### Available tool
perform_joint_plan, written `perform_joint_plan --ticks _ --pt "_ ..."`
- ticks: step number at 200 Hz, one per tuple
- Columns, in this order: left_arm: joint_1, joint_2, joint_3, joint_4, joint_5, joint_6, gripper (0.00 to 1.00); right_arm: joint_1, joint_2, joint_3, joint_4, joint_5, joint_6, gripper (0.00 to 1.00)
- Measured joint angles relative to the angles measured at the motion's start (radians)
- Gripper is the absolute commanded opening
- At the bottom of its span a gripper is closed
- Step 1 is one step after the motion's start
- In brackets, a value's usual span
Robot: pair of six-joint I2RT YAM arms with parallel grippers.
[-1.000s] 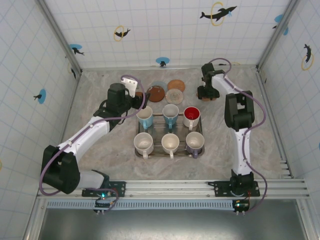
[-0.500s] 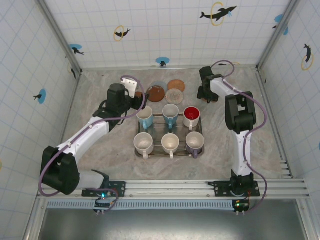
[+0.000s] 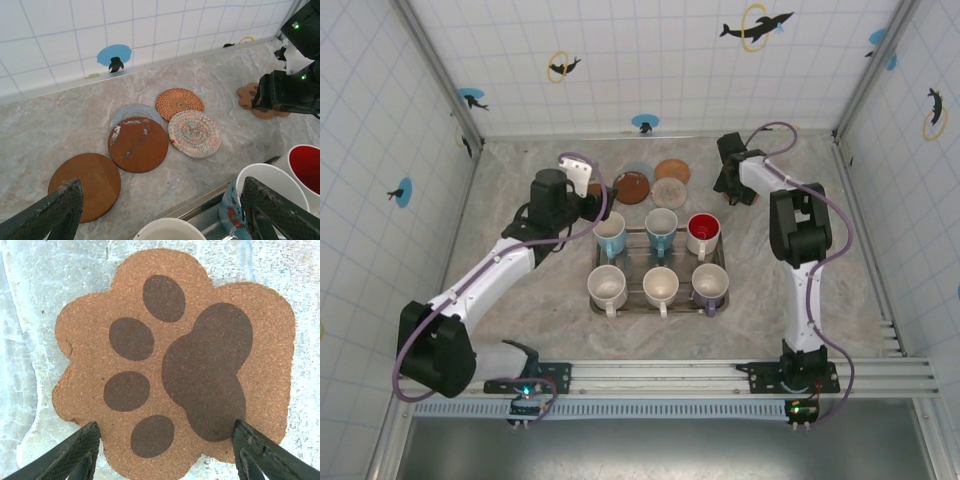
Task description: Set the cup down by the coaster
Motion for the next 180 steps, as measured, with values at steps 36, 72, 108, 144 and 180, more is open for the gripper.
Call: perform_joint_plan --ticks 36,72,108,144,180 --pt "0.000 -0.017 -0.009 -0.001 0.003 0.000 0.82 0.001 0.000 0.006 0.001 0.002 0.040 0.73" --pt "0.000 -0.023 -0.009 -0.001 0.011 0.000 0.82 0.008 -0.002 0.056 -0.013 -0.042 0.016 0.77" --pt "0.000 -0.025 -0.009 -0.001 0.026 -0.001 0.83 -0.002 -0.001 0.266 -0.121 -0.100 -0.128 0.82" --pt "0.000 -0.026 -0.009 -0.001 0.038 -0.006 0.82 -0.023 0.012 0.535 -0.278 -0.149 -0.363 0.84" --pt "0.000 -0.032 -0.007 -0.001 0.051 -0.024 0.82 -0.038 0.085 0.654 -0.429 -0.150 -0.577 0.86"
